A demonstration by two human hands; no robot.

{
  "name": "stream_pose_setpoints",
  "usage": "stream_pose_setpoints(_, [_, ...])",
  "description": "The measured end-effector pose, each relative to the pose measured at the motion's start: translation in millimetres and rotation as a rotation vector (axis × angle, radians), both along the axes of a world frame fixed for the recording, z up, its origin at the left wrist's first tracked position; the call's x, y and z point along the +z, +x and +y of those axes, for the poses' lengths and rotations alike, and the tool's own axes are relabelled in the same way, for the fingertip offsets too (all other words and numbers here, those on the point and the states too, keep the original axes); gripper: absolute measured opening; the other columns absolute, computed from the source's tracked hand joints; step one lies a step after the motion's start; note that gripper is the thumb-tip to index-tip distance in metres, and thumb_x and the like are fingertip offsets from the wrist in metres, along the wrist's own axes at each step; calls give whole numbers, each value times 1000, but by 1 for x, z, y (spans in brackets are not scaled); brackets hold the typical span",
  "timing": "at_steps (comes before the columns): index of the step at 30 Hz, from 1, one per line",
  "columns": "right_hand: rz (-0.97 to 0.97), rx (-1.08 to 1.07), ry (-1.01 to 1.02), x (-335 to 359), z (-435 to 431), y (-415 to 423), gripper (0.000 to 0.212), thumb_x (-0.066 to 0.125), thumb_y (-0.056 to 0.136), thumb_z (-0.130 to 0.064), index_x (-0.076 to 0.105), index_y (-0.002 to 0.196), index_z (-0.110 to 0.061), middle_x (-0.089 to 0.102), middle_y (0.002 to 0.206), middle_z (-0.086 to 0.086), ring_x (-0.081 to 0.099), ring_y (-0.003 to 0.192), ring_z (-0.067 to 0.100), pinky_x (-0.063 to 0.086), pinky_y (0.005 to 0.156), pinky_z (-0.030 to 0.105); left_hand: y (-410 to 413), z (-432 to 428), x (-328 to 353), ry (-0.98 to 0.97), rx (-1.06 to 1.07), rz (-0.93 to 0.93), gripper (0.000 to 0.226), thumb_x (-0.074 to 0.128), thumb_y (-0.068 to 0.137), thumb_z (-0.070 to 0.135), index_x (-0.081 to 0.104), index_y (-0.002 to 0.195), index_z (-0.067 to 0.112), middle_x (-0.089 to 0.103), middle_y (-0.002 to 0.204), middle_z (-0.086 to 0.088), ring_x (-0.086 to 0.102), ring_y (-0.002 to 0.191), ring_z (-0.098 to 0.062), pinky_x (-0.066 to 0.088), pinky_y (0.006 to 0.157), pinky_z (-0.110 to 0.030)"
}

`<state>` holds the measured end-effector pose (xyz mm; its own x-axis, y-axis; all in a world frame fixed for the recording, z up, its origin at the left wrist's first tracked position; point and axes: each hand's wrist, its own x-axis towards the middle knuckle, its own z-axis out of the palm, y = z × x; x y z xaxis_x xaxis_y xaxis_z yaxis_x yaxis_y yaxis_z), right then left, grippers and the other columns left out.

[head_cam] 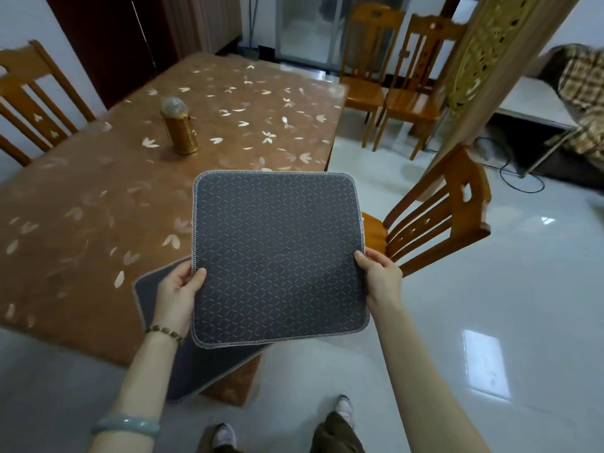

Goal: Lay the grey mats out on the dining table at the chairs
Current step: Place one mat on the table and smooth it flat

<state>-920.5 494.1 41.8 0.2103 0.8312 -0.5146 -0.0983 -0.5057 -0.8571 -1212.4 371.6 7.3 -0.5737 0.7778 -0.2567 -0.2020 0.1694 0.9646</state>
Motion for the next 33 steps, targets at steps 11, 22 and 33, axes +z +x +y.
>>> stream_pose_setpoints(11, [7, 130, 16, 9, 110, 127, 10, 71, 84, -15, 70, 88, -23, 66, 106, -1, 60, 101, 18, 51, 83, 30, 152, 67, 4, 18, 150, 26, 19, 56, 92, 8, 68, 105, 15, 71, 99, -2, 66, 90, -20, 51, 83, -36])
stream_pose_setpoints(22, [51, 171, -27, -2, 166, 132, 10, 70, 84, -12, 71, 91, -20, 67, 98, -1, 62, 93, 16, 46, 65, 26, 166, 111, 4, -20, 212, 17, 21, 53, 93, 6, 65, 110, 10, 69, 99, -6, 65, 90, -24, 51, 84, -40])
stream_pose_setpoints(33, [27, 260, 31, -6, 261, 51, 9, 68, 85, -13, 68, 87, -22, 68, 94, 0, 64, 87, 16, 48, 66, 28, 96, 197, -16, 17, 278, -17, 23, 54, 92, 6, 67, 103, 21, 70, 100, 2, 68, 88, -13, 55, 75, -28])
